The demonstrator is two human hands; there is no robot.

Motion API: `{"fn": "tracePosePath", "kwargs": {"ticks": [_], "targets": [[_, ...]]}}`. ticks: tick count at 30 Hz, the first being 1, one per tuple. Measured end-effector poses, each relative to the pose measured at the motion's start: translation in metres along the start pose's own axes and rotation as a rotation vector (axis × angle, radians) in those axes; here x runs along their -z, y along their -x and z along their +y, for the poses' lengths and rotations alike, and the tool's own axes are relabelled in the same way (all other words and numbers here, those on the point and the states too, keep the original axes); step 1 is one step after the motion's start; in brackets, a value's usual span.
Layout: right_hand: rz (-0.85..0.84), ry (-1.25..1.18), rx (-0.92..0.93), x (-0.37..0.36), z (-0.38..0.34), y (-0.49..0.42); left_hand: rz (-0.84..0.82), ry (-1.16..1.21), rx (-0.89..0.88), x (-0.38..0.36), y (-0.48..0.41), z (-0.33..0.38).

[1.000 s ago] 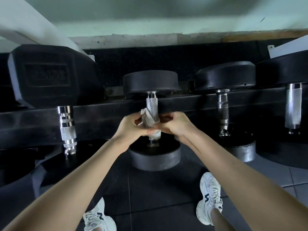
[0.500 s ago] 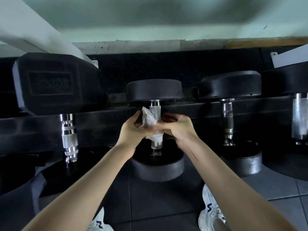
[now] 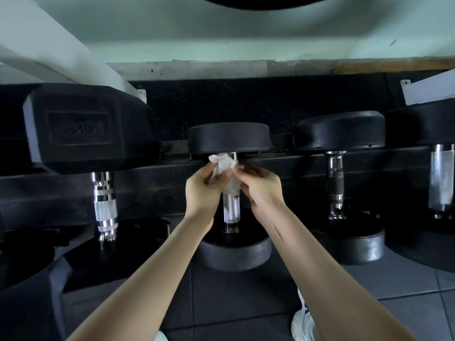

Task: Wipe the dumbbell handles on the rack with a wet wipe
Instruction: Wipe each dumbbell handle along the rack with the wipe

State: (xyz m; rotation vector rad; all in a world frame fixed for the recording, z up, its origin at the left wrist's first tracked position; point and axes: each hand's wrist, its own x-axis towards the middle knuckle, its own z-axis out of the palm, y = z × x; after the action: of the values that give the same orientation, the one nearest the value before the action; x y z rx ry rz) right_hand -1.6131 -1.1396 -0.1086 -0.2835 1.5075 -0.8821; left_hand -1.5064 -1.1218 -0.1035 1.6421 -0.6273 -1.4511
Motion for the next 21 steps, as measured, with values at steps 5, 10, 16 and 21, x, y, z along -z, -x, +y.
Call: {"fn": "tracePosePath", "kwargs": {"ticks": [5,10,16,21], "targets": [[0.088,0.063,0.027,-0.012,-0.01,-0.005,-0.043,0.02,-0.016,0.001,0.001,0.006],[0.043,0.077,0.054,-0.014,-0.011,-0.003,-0.057,0.055,-0.022,-0.002,0.003,0.001],[-0.031,0.184,-0.075,0.009,0.007,0.015,-0.194,-0.161,0.045,0.013,0.019,-0.009],[-0.013,0.417,-0.097,0.016,0.014,0.037,-0.267,-0.557,0.138,0.03,0.021,-0.013]]}}
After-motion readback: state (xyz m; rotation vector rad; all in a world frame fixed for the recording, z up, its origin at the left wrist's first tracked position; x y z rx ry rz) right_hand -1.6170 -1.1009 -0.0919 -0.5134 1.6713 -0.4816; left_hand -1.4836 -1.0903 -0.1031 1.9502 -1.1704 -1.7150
